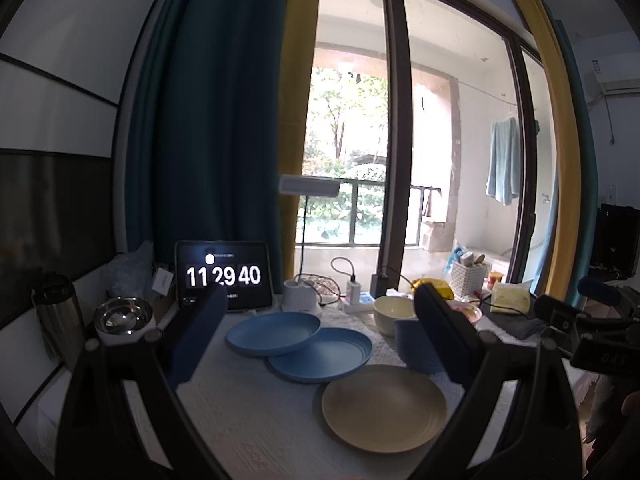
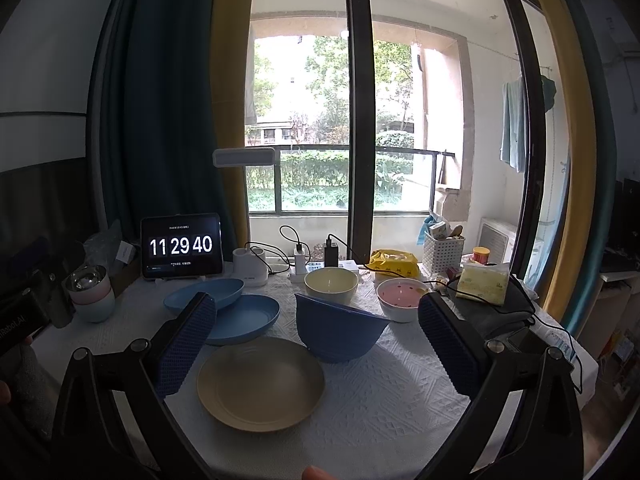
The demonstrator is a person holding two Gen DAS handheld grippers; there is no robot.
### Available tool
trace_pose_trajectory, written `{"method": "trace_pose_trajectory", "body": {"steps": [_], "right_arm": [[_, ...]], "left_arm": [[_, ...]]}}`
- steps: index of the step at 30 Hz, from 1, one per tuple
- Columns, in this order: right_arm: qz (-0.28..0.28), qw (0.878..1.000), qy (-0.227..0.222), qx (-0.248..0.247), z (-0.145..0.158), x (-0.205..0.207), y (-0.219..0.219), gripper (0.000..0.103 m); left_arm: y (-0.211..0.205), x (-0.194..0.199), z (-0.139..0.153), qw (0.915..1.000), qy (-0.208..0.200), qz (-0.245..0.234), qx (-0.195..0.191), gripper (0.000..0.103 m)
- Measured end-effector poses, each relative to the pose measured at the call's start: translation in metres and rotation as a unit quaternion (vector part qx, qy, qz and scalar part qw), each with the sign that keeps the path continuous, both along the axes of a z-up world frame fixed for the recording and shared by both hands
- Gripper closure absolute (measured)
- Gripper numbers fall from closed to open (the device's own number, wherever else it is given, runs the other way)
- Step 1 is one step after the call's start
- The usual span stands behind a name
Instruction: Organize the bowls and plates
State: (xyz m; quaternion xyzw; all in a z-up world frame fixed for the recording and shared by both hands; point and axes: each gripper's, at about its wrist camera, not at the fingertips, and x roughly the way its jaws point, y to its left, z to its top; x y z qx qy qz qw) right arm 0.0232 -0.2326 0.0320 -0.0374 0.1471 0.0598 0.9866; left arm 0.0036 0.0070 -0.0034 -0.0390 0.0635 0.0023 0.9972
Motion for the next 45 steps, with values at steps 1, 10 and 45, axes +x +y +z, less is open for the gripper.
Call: {"method": "trace_pose_trajectory", "body": {"steps": [1,10,45], "right_arm": [[0.000,1.000,0.000,0.000,0.000,0.000,0.000,0.000],[0.002,1.000,0.004,0.003,-0.001,0.001,-0.001,0.000],[-0.044,0.992,0.096,0.066,-0.047,0.155,-0.096,0.005]], "left_arm": [[0.000,0.000,0.000,1.0000,0.000,0.000,0.000,0.007],[-0.001,-0.001,0.000,1.0000,0.000,-0.001,0.000,0.007],[-0.110,0.220,-0.059,0.9681,0.211,-0.134,-0.005,0.007]]}}
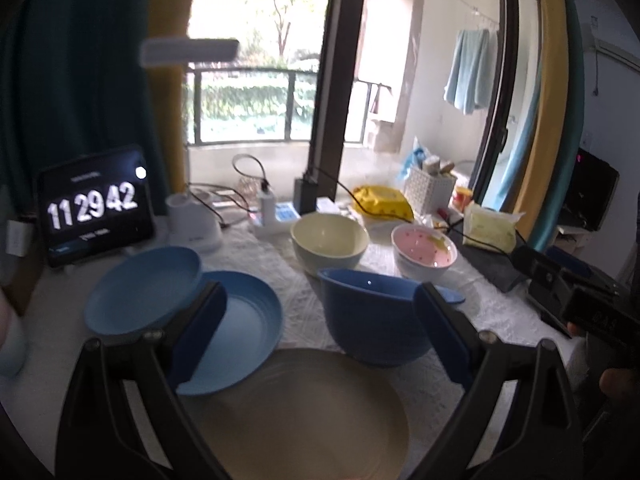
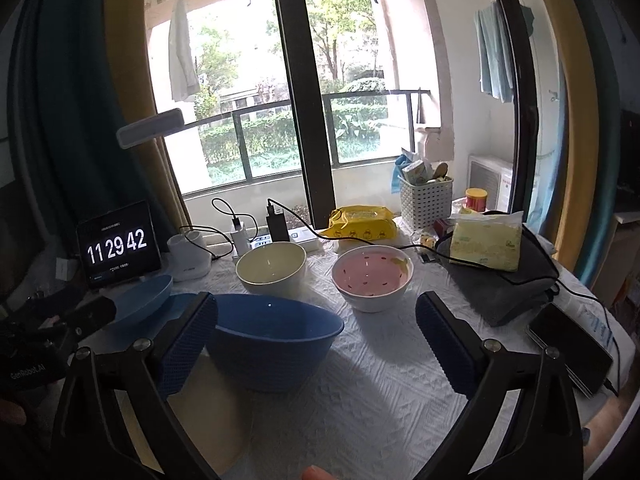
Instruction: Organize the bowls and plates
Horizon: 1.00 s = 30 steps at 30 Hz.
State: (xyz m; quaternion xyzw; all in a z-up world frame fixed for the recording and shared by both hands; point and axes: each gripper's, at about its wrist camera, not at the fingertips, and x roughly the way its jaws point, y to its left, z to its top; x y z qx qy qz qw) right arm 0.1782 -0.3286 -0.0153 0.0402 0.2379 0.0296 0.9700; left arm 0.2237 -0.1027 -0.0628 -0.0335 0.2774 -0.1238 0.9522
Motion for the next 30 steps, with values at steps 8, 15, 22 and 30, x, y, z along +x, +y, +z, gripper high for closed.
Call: {"method": "trace_pose_trajectory", "body": {"steps": [8,15,22,30], "right_arm": [[0.009,0.995,0.072,0.063,-0.039,0.067,-0.030,0.015],[0.024,0.977,0.150,0.152,-0.080,0.104,-0.050,0.016],[0.029,0.960,0.201,0.191,-0.110,0.122,-0.049,0.026],[0.044,0.960,0.213,0.178,-0.119,0.124,-0.036,0.077]], "left_arm": [[-0.021,0.061,-0.033,0.9975,0.069,-0.012,-0.012,0.008],[-0.023,0.098,-0.052,0.9928,0.115,-0.003,-0.033,0.008],[-0.026,0.118,-0.072,0.9856,0.164,0.003,-0.041,0.032],[-0.044,0.116,-0.083,0.9812,0.189,-0.027,-0.028,0.061]]}}
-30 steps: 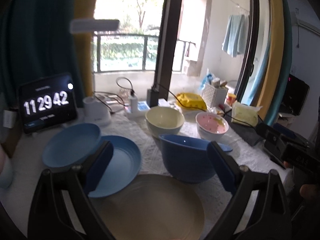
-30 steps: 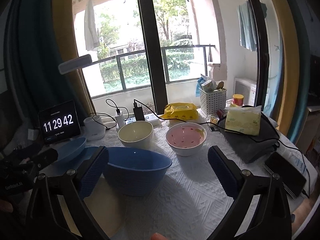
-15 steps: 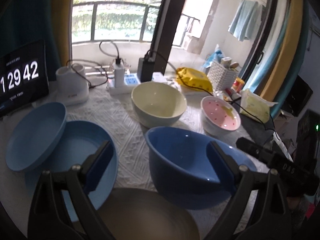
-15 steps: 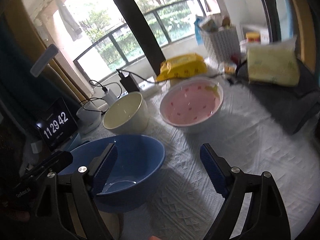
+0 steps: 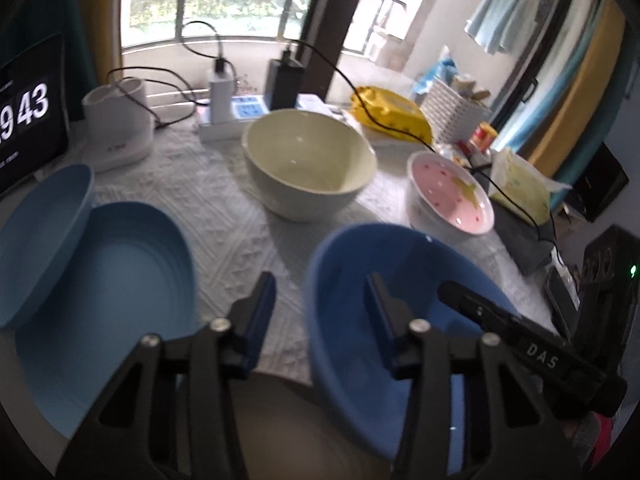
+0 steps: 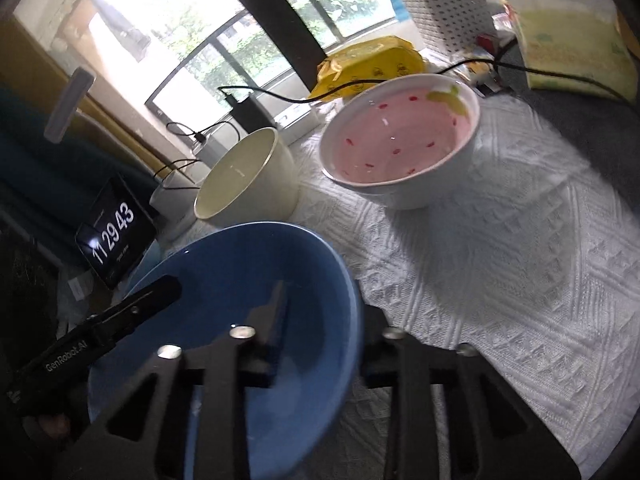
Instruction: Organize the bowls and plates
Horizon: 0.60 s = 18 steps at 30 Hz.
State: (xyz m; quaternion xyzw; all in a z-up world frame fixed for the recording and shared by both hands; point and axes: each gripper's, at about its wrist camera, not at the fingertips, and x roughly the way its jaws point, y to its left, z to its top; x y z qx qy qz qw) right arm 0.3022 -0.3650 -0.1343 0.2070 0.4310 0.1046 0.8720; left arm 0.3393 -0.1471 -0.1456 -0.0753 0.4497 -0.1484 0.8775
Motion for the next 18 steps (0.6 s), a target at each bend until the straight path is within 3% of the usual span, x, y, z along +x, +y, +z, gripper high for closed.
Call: {"method": "trace_pose_trajectory", "body": {"steps": [4,9,18], "right_arm": [[0.001,1.000,-0.014,-0.006,0.006,-0.003,-0.002,0.088],[-0.008,0.999,-0.028,-0.026,0.014,-0.011,-0.008,0.088],[-0.072,0.990,-0.077,-0.092,0.046,-0.027,-0.045,0.087]], "left_arm": [[-0.014,-0.006,-0.004,0.9999,0.006,-0.011,0.010,0.068],[-0.027,-0.007,0.003,0.9997,-0.001,-0.026,0.005,0.071],[-0.087,0.001,0.005,0.9948,-0.014,-0.101,0.004,0.071]]}}
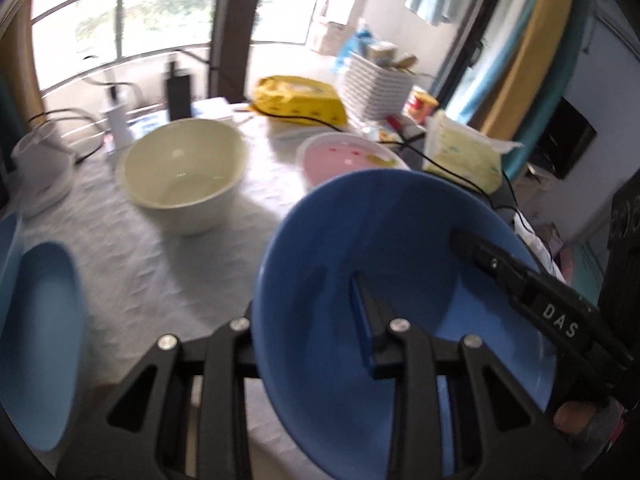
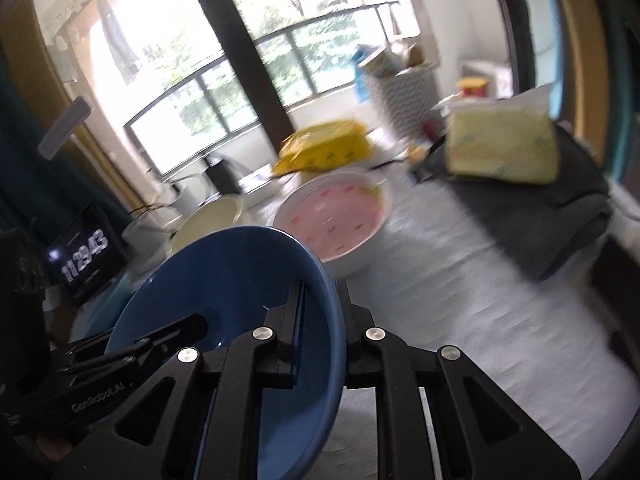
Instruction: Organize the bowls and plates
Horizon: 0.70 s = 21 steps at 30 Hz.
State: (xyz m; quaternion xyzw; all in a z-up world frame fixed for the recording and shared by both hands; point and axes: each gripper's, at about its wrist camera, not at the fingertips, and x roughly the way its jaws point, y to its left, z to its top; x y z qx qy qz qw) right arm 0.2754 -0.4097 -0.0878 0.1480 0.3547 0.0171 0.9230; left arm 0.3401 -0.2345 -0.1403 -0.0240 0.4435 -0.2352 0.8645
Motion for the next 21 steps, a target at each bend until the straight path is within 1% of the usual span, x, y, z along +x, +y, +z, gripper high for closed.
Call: {"method": "trace_pose_trajectory", "body": {"steps": [2,4,5,7,9,10,11,12,13,15,21], "right_arm": [[-0.017,1.000,0.000,-0.012,-0.001,0.001,-0.010,0.087],[-0.033,0.999,0.004,-0.021,-0.007,0.003,-0.021,0.086],[-0.038,0.999,0.011,-0.021,-0.011,0.005,-0.024,0.086],[-0.051,0.998,0.023,-0.028,-0.018,0.007,-0.029,0.086],[-0.062,0.997,0.027,-0.032,-0.021,0.006,-0.032,0.085],[-0.065,0.997,0.026,-0.034,-0.021,0.004,-0.032,0.081],[-0.069,0.997,0.023,-0.038,-0.020,0.002,-0.032,0.077],[-0.072,0.996,0.018,-0.043,-0.018,0.000,-0.033,0.067],[-0.077,0.996,0.009,-0.048,-0.015,-0.003,-0.033,0.060],[-0.086,0.994,0.000,-0.061,-0.008,-0.007,-0.032,0.057],[-0.110,0.990,-0.032,-0.080,0.021,-0.024,-0.032,0.056]], "left_arm": [[-0.012,0.005,-0.008,0.9999,0.005,-0.012,0.010,0.071],[-0.022,0.011,-0.022,0.9994,0.021,-0.017,0.023,0.070],[-0.024,0.014,-0.027,0.9991,0.030,-0.016,0.025,0.070],[-0.022,0.014,-0.029,0.9991,0.035,-0.012,0.022,0.070],[-0.018,0.011,-0.024,0.9996,0.022,-0.007,0.016,0.068],[-0.016,0.009,-0.021,0.9998,0.015,-0.004,0.014,0.065],[-0.013,0.008,-0.018,0.9998,0.010,0.000,0.014,0.056],[-0.008,0.007,-0.014,0.9999,0.005,0.008,0.010,0.055],[-0.004,0.007,-0.011,0.9999,0.003,0.012,0.006,0.054],[0.004,0.006,-0.005,0.9998,0.000,0.020,0.000,0.054],[0.023,-0.002,0.009,0.9990,-0.014,0.039,-0.015,0.052]]}}
